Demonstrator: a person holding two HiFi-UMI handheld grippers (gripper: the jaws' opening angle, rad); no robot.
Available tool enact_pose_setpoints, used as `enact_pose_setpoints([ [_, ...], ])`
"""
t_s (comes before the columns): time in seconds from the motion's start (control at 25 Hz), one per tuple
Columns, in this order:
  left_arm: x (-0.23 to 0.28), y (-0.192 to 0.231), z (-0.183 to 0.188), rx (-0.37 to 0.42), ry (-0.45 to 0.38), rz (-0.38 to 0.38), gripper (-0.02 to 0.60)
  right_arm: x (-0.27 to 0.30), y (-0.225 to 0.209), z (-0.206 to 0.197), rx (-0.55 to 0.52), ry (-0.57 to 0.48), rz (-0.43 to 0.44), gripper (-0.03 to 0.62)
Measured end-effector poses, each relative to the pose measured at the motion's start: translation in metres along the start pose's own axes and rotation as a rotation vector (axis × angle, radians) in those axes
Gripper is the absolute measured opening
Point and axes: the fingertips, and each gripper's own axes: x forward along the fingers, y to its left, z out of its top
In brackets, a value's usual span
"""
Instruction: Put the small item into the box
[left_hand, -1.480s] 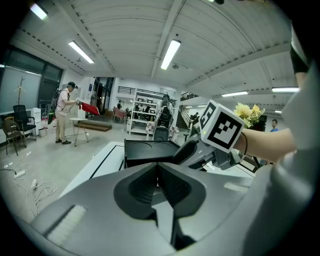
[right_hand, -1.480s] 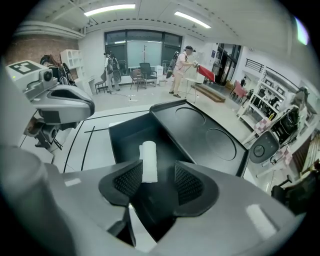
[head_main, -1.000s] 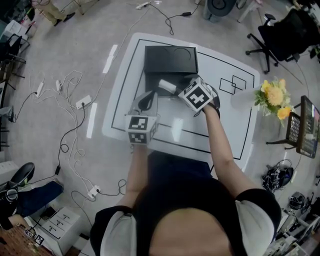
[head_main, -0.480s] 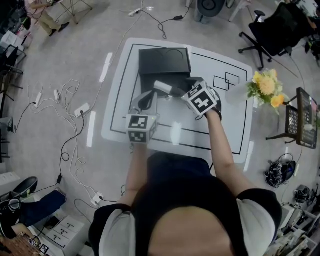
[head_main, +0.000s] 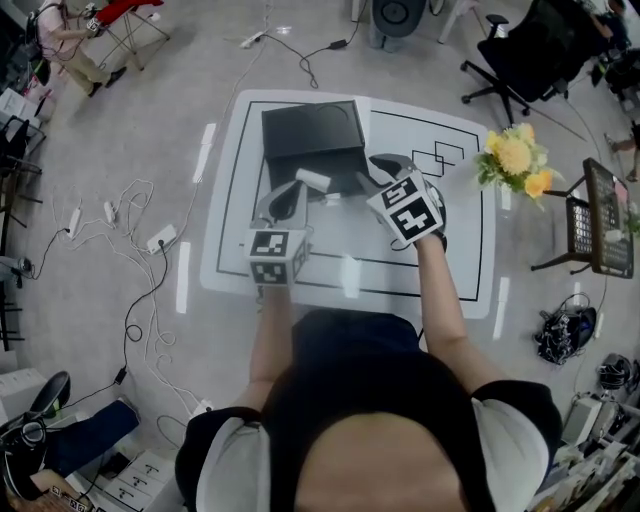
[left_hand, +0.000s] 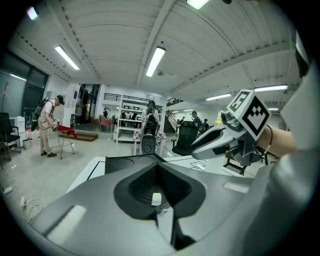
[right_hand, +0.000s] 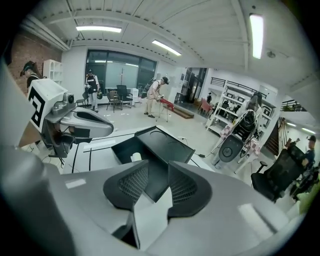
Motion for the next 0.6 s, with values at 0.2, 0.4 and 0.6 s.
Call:
enact_pose_setpoints([
  [0.2,0.0,-0.002,0.011,0.016,-0.016,0.0,0.009,-0.018,-0.011,0.006,0.046,-0.058,-0.044,0.094],
  [0.4,-0.003,-0.003,0.021,0.034,-0.037,0.0,0.009,-0.039,-0.018,0.015,0.114,-0.143,-0.083,0.041],
  [0.6,-0.003,-0.009,0.028,0.044,-0.05,-0.014,0.009,-0.062,-0.028,0.022,0.238,-0.255,-0.121,0.003],
])
